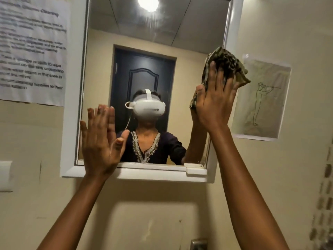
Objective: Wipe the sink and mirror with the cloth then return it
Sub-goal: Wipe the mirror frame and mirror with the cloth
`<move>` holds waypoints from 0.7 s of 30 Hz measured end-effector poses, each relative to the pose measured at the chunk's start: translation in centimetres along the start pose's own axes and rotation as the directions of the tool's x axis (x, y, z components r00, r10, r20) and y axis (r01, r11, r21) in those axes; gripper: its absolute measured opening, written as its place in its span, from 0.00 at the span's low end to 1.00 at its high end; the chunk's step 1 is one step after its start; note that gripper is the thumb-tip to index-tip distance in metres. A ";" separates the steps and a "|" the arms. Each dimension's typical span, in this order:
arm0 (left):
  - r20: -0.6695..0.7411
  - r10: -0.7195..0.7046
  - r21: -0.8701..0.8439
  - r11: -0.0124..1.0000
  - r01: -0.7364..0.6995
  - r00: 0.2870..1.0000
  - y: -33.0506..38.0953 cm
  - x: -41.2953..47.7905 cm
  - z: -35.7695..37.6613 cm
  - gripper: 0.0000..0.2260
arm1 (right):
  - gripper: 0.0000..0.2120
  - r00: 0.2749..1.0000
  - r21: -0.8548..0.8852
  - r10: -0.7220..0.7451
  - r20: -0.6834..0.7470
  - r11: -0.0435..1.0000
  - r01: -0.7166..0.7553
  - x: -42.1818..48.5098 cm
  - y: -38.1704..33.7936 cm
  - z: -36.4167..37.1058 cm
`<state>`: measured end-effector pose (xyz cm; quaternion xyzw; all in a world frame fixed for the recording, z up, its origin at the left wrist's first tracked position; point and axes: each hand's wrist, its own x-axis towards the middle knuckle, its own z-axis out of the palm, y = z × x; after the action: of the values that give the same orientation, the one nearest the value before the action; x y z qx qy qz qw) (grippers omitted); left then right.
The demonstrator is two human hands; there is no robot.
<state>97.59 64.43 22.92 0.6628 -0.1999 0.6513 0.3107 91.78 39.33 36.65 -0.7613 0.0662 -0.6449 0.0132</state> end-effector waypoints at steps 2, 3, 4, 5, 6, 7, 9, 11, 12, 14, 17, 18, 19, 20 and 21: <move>0.006 -0.016 -0.025 1.000 0.016 1.000 0.0 -0.1 -0.2 0.32 | 0.27 0.999 0.074 -0.015 0.034 0.997 0.012 -1.6 0.6 -0.2; 0.006 -0.025 -0.033 0.999 0.025 1.000 0.2 -0.1 -0.3 0.32 | 0.27 0.997 0.112 -0.055 0.054 0.993 0.048 -3.1 1.2 -0.3; 0.007 -0.029 -0.044 0.999 0.029 1.000 0.3 -0.1 -0.3 0.33 | 0.26 0.990 0.134 -0.115 0.080 0.986 0.104 -5.1 2.0 -0.5; 0.009 -0.030 -0.054 0.998 0.031 1.000 0.3 -0.1 -0.4 0.33 | 0.26 0.976 0.146 -0.184 0.115 0.975 0.167 -7.5 3.1 -0.6; 0.010 -0.028 -0.062 0.998 0.029 1.000 0.3 -0.1 -0.4 0.33 | 0.25 0.956 0.161 -0.246 0.163 0.962 0.220 -9.9 4.4 -0.6; 0.008 -0.024 -0.072 0.997 0.025 1.000 0.3 -0.1 -0.4 0.33 | 0.24 0.935 0.194 -0.286 0.210 0.949 0.247 -12.2 5.8 -0.7; 0.008 -0.019 -0.092 0.996 0.020 1.000 0.3 -0.3 -0.4 0.33 | 0.23 0.924 0.316 -0.293 0.245 0.925 0.210 -15.6 7.9 -0.7; 0.015 -0.018 -0.107 0.994 0.019 1.000 0.5 -0.3 -0.4 0.34 | 0.22 0.961 0.435 -0.186 0.203 0.897 0.081 -17.9 8.3 -0.5; 0.020 -0.020 -0.109 0.994 0.022 1.000 0.6 -0.2 -0.5 0.34 | 0.21 0.980 0.474 -0.115 0.163 0.880 0.024 -18.9 7.8 -0.2; 0.024 -0.022 -0.107 0.994 0.024 0.999 0.7 -0.1 -0.7 0.34 | 0.19 0.996 0.491 0.004 0.088 0.870 -0.047 -20.9 6.4 0.7; -0.007 0.013 -0.104 0.995 -0.013 1.000 0.7 -0.1 -0.6 0.32 | 0.18 0.999 0.480 -0.042 -0.004 0.876 0.039 -21.8 4.3 1.2; -0.005 0.028 -0.111 0.993 -0.028 1.000 0.7 -0.1 -0.5 0.32 | 0.19 0.992 0.465 -0.124 -0.018 0.877 0.118 -21.2 3.9 1.1; 0.002 0.036 -0.121 0.992 -0.035 0.999 0.7 -0.1 -0.4 0.32 | 0.19 0.976 0.445 -0.219 -0.016 0.872 0.203 -20.6 3.3 1.0; 0.003 0.036 -0.132 0.991 -0.035 0.999 0.5 -0.2 -0.4 0.31 | 0.18 0.946 0.437 -0.325 0.001 0.851 0.292 -20.1 2.3 0.8; -0.004 0.028 -0.145 0.989 -0.028 1.000 0.4 -0.2 -0.4 0.31 | 0.17 0.899 0.445 -0.436 0.035 0.813 0.376 -19.8 1.0 0.6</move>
<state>96.97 64.37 22.79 0.6348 -0.2559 0.6400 0.3491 89.16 40.58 17.07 -0.7778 -0.2421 -0.5782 0.0459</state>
